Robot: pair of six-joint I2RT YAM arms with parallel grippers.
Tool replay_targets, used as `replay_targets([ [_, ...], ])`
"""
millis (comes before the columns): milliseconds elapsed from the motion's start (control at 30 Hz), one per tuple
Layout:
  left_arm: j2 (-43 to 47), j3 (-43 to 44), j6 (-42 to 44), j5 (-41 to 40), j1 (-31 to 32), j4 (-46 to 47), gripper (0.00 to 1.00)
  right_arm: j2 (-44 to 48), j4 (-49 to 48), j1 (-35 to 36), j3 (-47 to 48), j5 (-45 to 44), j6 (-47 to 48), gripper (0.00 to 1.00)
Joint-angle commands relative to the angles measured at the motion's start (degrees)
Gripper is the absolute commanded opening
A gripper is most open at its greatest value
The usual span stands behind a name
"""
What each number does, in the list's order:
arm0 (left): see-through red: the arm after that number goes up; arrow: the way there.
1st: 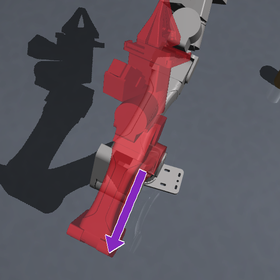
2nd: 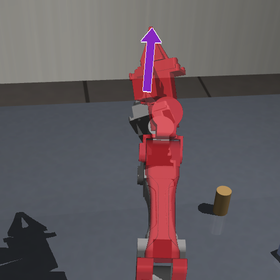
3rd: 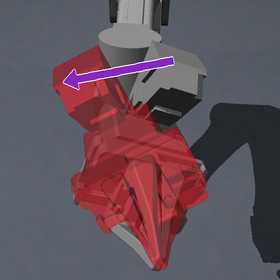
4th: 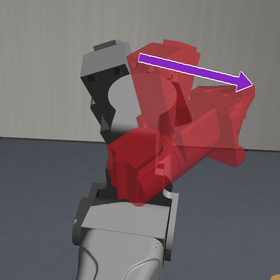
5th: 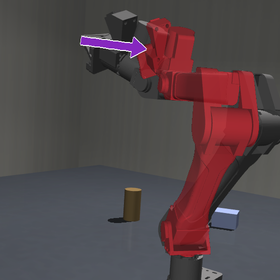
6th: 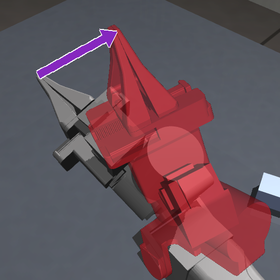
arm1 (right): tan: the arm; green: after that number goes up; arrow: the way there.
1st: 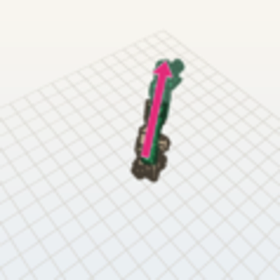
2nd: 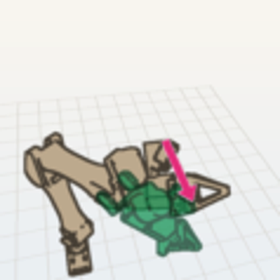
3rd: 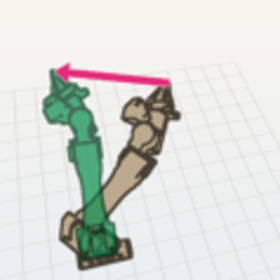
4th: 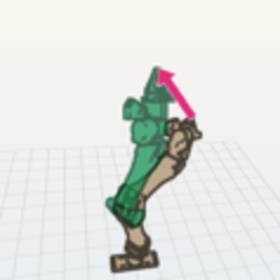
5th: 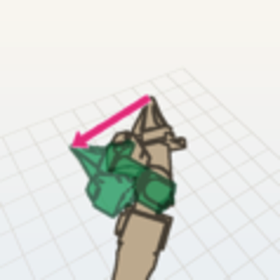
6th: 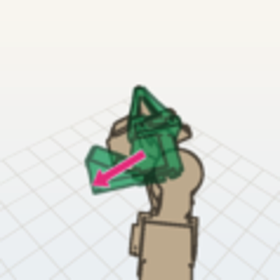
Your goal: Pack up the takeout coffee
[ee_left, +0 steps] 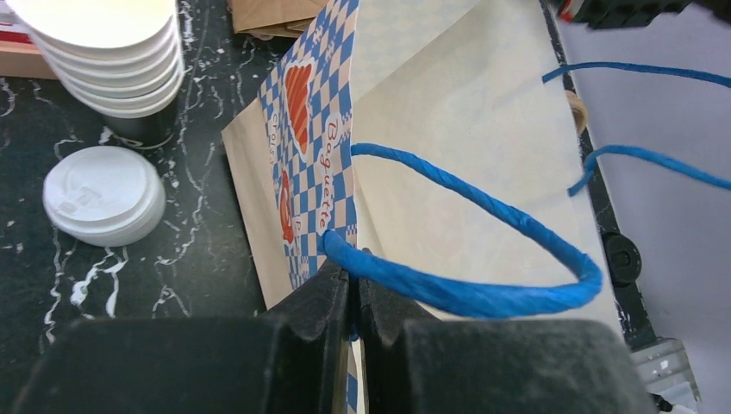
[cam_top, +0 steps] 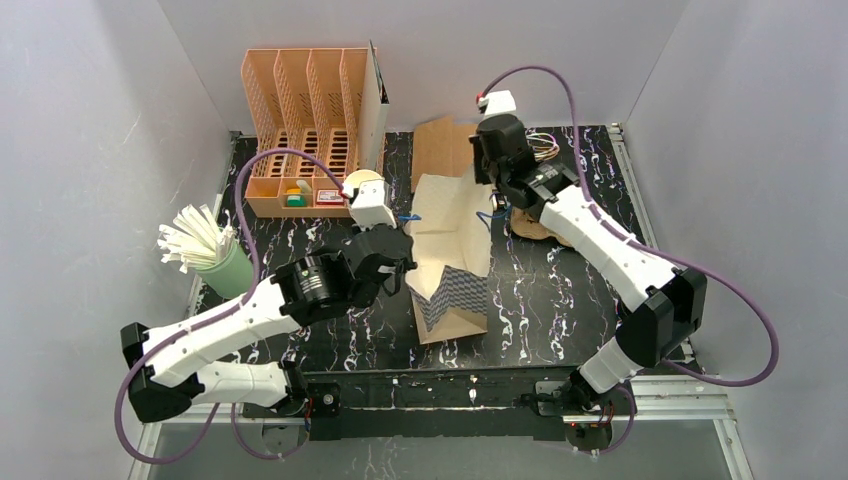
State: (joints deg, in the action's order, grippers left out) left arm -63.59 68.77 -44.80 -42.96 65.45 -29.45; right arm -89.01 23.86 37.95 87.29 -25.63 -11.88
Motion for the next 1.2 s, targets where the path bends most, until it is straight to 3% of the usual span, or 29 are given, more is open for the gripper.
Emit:
replay_targets([
  [0, -2.84, 2.97, 0.67, 1.97, -0.06, 3.94, 0.00, 0.08, 12.58, -3.94, 8.93, -5.95, 1.60, 0.01],
  [367, -11.33, 7.18, -0.81, 0.01, -0.06, 8.80, 0.00, 2.09, 26.00, -8.18, 21.69, 3.93, 1.19, 0.01],
  [667, -9.45, 4.76, -4.25, -2.63, -0.06, 8.32, 0.00, 1.84, 38.51, -7.91, 36.50, 27.47, -7.47, 0.01],
  [767, -7.46, 3.22, -5.43, -2.89, -0.06, 8.27, 0.00, 2.49, 38.02, -5.12, 35.90, 34.81, -11.81, 0.01],
  [933, -4.46, 1.56, -6.26, -3.10, -0.10, 8.59, 0.00, 0.54, 40.10, 3.24, 35.87, 31.69, -14.59, 0.01],
  [967, -4.03, 1.47, -6.27, -3.03, -0.07, 8.66, 0.00, -0.54, 42.12, 3.71, 36.66, 28.80, -14.44, 0.07],
  [1000, -3.81, 1.42, -6.22, -2.93, -0.06, 8.62, 0.00, -1.53, 43.94, 3.88, 37.02, 25.56, -13.97, 0.24],
  [1067, -3.58, 1.29, -5.81, -3.00, -0.06, 8.51, 0.00, -2.43, 46.82, 3.89, 37.02, 19.48, -13.50, 0.45],
  [1167, -3.02, 0.65, -5.66, -2.98, -0.06, 8.49, 0.00, -1.25, 47.19, 3.89, 35.36, 11.06, -13.14, 0.57],
])
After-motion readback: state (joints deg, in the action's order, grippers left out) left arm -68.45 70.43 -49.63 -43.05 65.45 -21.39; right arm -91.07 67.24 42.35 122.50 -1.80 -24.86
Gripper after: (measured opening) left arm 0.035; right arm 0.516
